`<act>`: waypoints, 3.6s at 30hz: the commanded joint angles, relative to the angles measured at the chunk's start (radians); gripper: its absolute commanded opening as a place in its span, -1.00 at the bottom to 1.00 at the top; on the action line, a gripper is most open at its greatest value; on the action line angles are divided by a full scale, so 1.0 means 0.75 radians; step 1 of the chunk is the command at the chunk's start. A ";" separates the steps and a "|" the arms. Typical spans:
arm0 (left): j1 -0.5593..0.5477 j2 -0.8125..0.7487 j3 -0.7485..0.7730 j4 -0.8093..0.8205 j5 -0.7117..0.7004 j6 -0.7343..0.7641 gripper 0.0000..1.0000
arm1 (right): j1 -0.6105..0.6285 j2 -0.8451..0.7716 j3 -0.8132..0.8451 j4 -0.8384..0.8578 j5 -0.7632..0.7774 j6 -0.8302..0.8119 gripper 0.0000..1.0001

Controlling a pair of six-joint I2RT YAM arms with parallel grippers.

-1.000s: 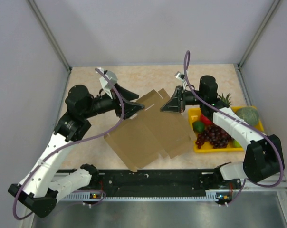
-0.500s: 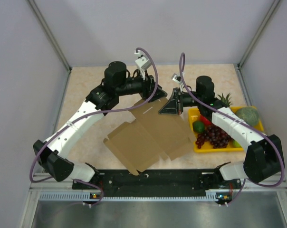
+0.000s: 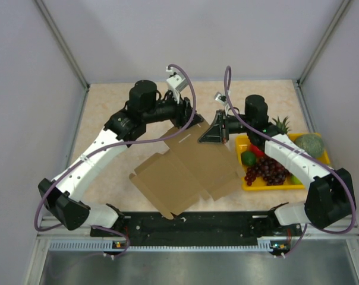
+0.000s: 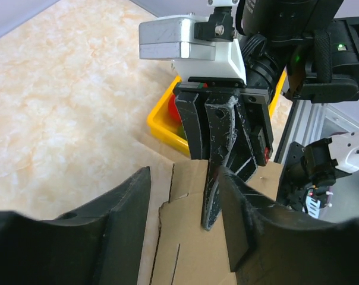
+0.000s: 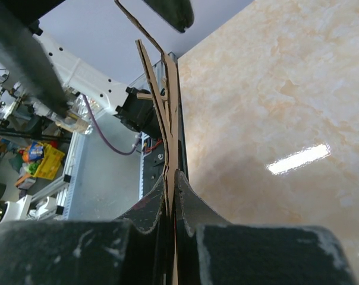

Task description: Fold the paper box

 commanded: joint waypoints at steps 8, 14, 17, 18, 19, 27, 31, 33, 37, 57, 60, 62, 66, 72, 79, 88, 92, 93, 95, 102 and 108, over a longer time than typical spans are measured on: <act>-0.003 0.043 0.078 -0.096 0.130 0.094 -0.68 | 0.015 -0.068 0.069 0.061 -0.039 0.008 -1.00; -0.003 0.002 0.047 -0.057 0.110 0.131 -1.00 | 0.015 -0.085 0.044 0.059 -0.016 0.028 -0.73; -0.003 -0.012 0.045 -0.061 0.079 0.149 -1.00 | 0.013 -0.099 0.024 0.047 0.000 0.020 -0.46; -0.003 -0.016 0.045 -0.063 0.079 0.162 -1.00 | 0.013 -0.099 0.022 0.039 0.000 0.016 -0.45; -0.003 -0.018 0.047 -0.065 0.083 0.168 -1.00 | 0.009 -0.103 0.011 0.035 0.002 0.014 -0.44; 0.007 -0.024 0.068 -0.108 0.081 0.205 -1.00 | -0.007 -0.128 -0.029 0.006 0.013 -0.011 -1.00; 0.013 -0.024 0.080 -0.127 0.140 0.186 -0.71 | -0.007 -0.128 -0.038 0.016 -0.002 -0.006 -1.00; 0.013 -0.014 0.096 -0.145 0.201 0.174 -0.35 | -0.009 -0.128 -0.042 0.065 -0.026 0.020 -1.00; 0.017 0.012 0.133 -0.160 0.228 0.135 -0.27 | -0.007 -0.130 -0.040 0.088 -0.034 0.039 -1.00; -0.058 0.062 0.092 -0.100 0.337 0.045 -0.47 | -0.007 -0.079 -0.001 0.159 0.000 0.110 -1.00; -0.077 0.068 0.058 -0.100 0.318 0.057 -0.46 | -0.005 -0.081 -0.001 0.208 -0.002 0.153 -1.00; -0.093 0.058 0.027 -0.088 0.282 0.059 -0.43 | -0.005 -0.081 -0.001 0.231 -0.008 0.178 -1.00; -0.099 0.076 0.000 -0.090 0.198 0.047 -0.39 | 0.009 -0.095 0.001 0.276 -0.018 0.200 -1.00; -0.097 0.084 0.013 -0.110 0.140 0.055 -0.36 | 0.032 -0.099 -0.023 0.419 -0.045 0.294 -1.00; -0.093 -0.087 0.080 -0.188 0.069 0.088 -0.18 | 0.030 -0.105 -0.003 0.113 -0.006 0.043 -1.00; 0.062 -0.345 0.023 -0.278 0.067 0.074 0.40 | 0.030 -0.101 0.040 -0.080 -0.045 -0.096 -1.00; 0.085 -0.388 -0.083 -0.323 0.067 0.137 0.57 | 0.028 -0.091 0.069 -0.082 -0.075 -0.090 -1.00; 0.083 -0.399 -0.136 -0.325 0.051 0.151 0.54 | 0.030 -0.089 0.071 -0.072 -0.081 -0.086 -1.00; 0.077 -0.421 -0.181 -0.323 0.008 0.194 0.53 | 0.028 -0.085 0.075 -0.043 -0.090 -0.058 -1.00; 0.074 -0.413 -0.296 -0.256 0.014 0.197 0.60 | 0.028 -0.048 0.093 -0.027 -0.088 -0.041 -1.00; 0.081 -0.460 -0.372 -0.147 -0.036 0.127 0.64 | 0.030 -0.013 -0.011 0.192 -0.073 0.079 -1.00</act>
